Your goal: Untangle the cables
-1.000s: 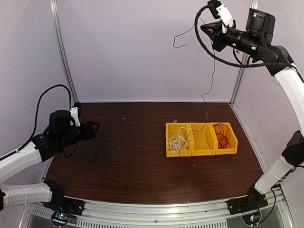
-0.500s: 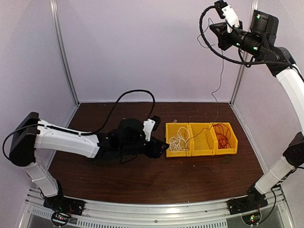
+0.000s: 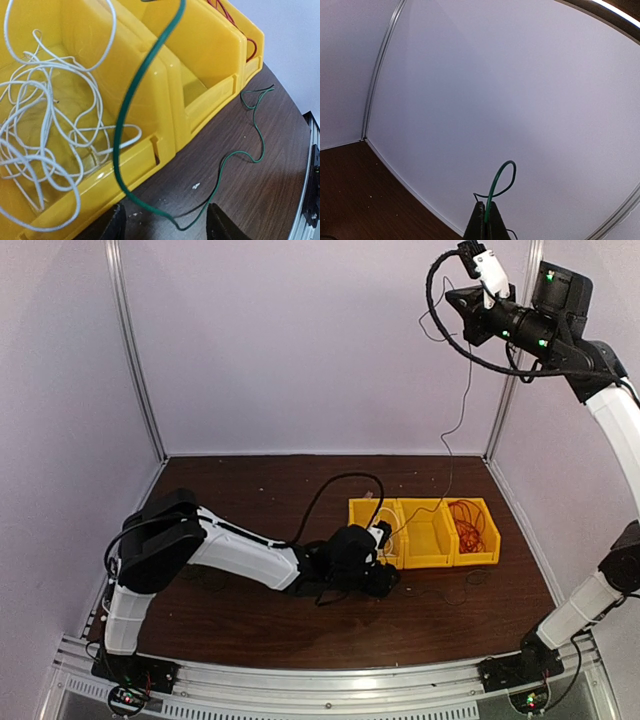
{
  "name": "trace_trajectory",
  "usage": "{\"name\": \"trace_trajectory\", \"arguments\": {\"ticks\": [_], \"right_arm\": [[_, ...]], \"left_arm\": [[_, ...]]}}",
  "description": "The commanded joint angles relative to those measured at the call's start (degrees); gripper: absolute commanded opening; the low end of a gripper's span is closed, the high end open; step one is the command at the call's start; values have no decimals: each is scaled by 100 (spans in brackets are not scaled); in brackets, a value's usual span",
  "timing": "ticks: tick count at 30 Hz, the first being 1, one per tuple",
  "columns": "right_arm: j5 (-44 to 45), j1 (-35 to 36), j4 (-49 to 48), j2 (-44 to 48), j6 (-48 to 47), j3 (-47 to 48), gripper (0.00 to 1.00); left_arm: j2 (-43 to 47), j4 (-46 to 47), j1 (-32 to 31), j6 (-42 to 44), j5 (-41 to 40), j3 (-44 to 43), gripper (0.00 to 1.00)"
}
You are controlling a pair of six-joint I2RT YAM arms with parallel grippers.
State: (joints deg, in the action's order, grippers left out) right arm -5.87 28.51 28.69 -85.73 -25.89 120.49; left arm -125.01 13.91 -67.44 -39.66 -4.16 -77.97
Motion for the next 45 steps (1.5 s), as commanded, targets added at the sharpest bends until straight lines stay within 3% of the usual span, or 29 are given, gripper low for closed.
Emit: {"name": "trace_trajectory", "arguments": {"ticks": [1, 4, 8, 15, 20, 27, 35, 45], "right_arm": [[-166, -39, -92, 154, 201, -4, 0], [-191, -34, -83, 167, 219, -18, 0], [-48, -38, -102, 216, 163, -100, 0], [163, -200, -166, 371, -79, -746, 0], [-164, -583, -557, 862, 198, -2417, 0], [-750, -765, -1139, 1357, 786, -4660, 0], [-1382, -854, -1459, 1467, 1301, -6023, 0], [-1719, -914, -2037, 831, 1597, -6790, 0]], "left_arm": [[-224, 299, 37, -90, 91, -420, 49], [-378, 279, 47, -106, 189, -588, 33], [-347, 116, 47, -68, 237, -725, 0], [250, -128, -5, 558, 697, -1107, 0], [466, -355, 60, 1169, 35, -1942, 0], [-114, -357, 260, 1159, -106, -3261, 0], [-599, 6, 276, 1032, -359, -3476, 0], [-889, 219, 290, 829, -289, -3207, 0]]}}
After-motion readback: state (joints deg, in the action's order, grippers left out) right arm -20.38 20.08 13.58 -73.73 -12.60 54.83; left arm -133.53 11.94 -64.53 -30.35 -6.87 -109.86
